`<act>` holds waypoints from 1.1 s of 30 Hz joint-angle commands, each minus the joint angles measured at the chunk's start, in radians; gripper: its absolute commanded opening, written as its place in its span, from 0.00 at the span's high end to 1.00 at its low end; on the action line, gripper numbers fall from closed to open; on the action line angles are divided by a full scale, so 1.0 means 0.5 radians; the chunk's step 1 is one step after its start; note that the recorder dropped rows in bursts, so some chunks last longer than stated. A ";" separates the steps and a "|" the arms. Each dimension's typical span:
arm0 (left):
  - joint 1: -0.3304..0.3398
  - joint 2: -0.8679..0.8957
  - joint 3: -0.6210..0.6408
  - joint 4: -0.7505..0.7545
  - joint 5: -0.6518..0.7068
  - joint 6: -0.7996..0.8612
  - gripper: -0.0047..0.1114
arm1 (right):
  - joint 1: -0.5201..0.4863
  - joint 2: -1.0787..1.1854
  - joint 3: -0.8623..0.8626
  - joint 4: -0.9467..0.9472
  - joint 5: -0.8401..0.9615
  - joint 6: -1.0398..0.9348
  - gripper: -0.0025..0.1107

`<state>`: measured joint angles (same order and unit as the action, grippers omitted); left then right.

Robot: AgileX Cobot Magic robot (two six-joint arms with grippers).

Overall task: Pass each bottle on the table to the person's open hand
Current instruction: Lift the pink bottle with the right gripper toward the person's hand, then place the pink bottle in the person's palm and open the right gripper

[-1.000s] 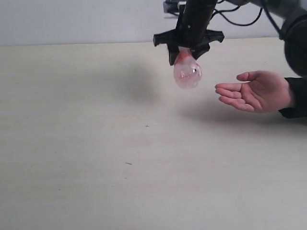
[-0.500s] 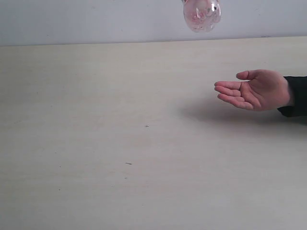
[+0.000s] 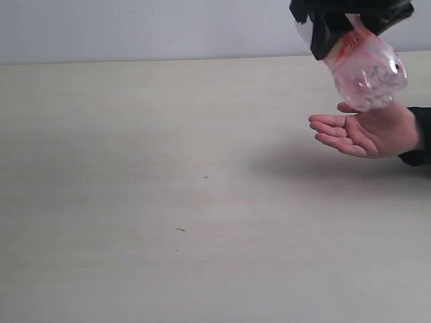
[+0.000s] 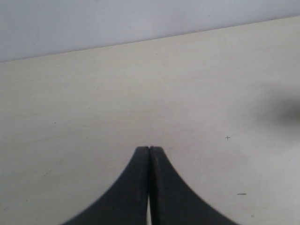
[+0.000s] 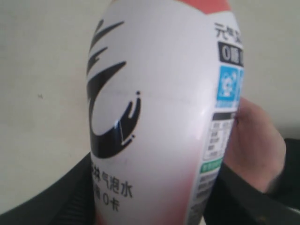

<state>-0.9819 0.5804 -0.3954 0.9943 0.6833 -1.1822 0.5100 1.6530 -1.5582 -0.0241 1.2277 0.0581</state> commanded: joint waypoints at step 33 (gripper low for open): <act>-0.010 -0.011 0.010 0.016 -0.004 0.001 0.96 | -0.233 0.101 0.827 -0.183 -0.746 0.208 0.98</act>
<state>-0.9819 0.5804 -0.3954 0.9943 0.6833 -1.1822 0.3990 1.6796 -1.1485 -0.0995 0.8896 0.1589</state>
